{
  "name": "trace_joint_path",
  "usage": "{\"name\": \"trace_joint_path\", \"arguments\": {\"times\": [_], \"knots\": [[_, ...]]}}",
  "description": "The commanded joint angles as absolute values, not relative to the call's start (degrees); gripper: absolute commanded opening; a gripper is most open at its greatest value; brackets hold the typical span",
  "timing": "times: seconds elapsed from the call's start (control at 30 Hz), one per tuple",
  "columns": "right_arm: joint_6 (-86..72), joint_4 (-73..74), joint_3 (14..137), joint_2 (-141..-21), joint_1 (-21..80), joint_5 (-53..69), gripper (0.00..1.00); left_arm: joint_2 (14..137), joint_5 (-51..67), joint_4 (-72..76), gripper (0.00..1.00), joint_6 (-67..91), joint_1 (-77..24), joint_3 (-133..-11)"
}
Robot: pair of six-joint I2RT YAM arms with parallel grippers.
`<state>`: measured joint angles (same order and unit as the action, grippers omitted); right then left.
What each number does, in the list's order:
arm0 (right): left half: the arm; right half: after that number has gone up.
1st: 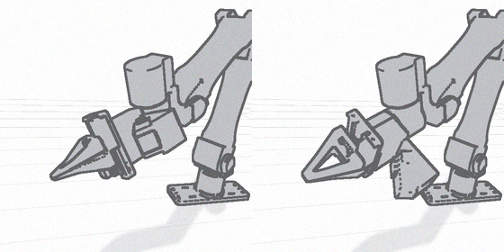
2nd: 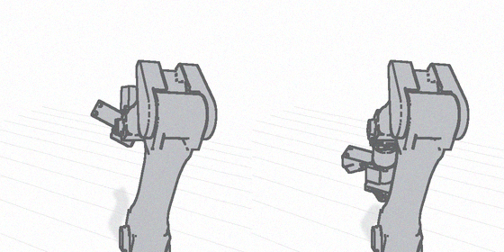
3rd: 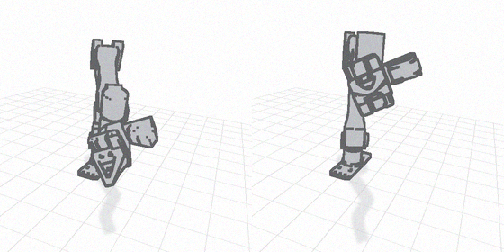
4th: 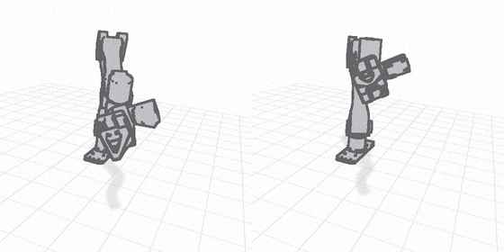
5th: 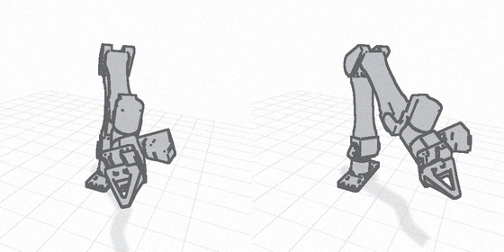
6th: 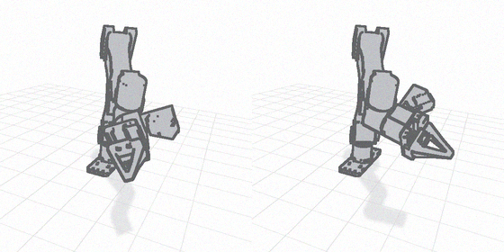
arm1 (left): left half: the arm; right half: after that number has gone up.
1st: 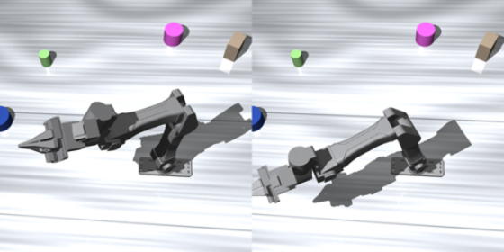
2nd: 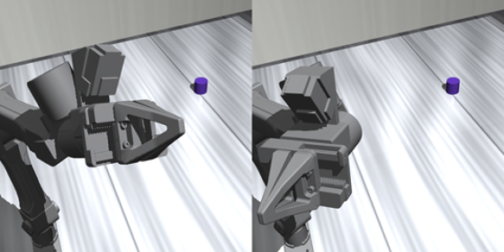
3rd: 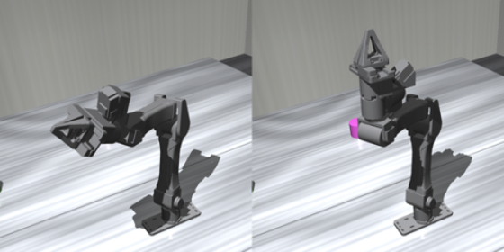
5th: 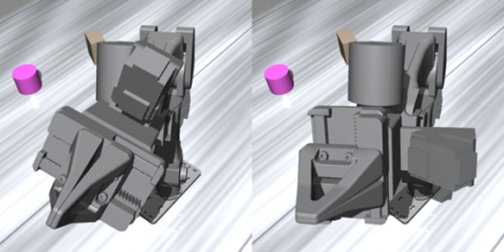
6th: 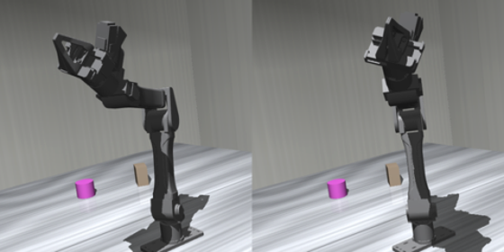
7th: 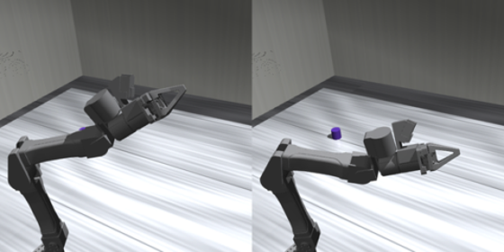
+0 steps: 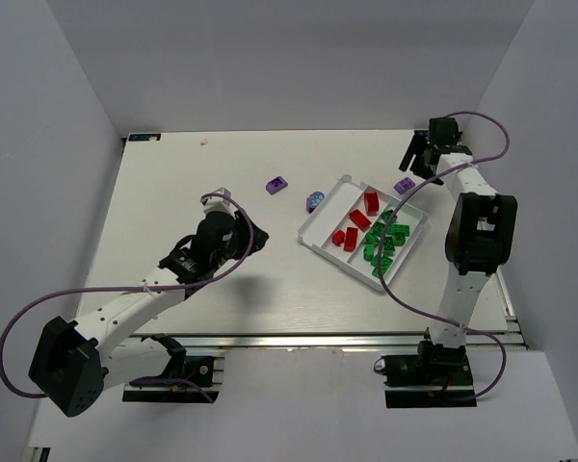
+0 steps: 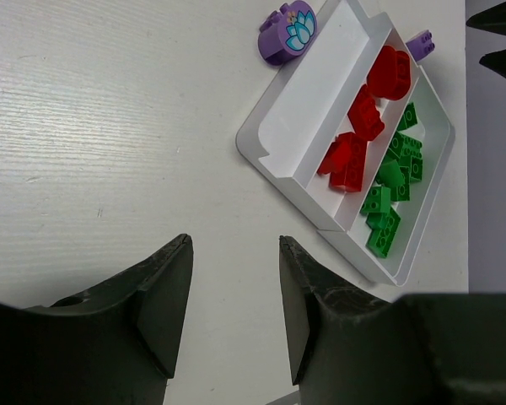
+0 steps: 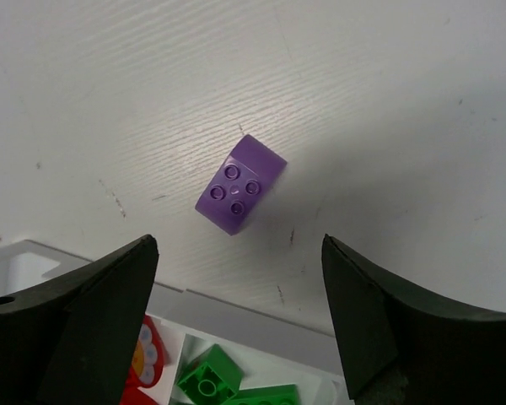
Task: Sort the legos into containers by color
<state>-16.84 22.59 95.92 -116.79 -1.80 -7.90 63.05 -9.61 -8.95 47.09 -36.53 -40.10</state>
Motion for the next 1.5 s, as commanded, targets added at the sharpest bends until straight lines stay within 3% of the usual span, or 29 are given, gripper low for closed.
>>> {"name": "trace_joint_path", "arguments": {"times": [0.0,0.53,0.7,1.0,1.03,1.17,1.27,1.33,1.47], "knots": [[-22.9,22.9,98.9,-120.4,-1.8,-11.3,0.81,63.2,-9.0,-8.9,0.56,47.5,-36.3,-41.1],[-23.5,19.9,103.4,-129.4,1.5,-12.4,0.77,64.5,-9.2,-10.5,0.55,48.7,-36.3,-41.6],[-23.6,19.8,102.6,-130.2,1.6,-11.3,0.64,65.2,-9.3,-10.8,0.55,48.6,-36.3,-42.1],[-24.1,19.9,101.9,-130.7,1.6,-10.4,0.61,65.5,-9.3,-11.2,0.55,48.4,-36.3,-43.0],[-23.8,19.6,101.8,-130.7,1.5,-10.3,0.58,65.4,-9.4,-11.3,0.55,48.4,-36.3,-43.1],[-22.1,18.7,101.6,-130.1,1.4,-9.4,0.26,65.1,-9.6,-11.5,0.55,48.4,-36.3,-43.1],[-20.0,17.8,102.1,-128.7,1.1,-8.8,0.08,64.6,-9.9,-11.7,0.55,48.4,-36.3,-43.0],[-19.1,17.3,102.7,-127.8,0.8,-7.7,0.0,64.2,-10.0,-11.3,0.55,48.6,-36.3,-42.3],[-17.8,14.3,101.7,-123.7,0.7,-3.1,0.0,63.8,-10.0,-11.2,0.54,48.6,-36.3,-42.2]]}}
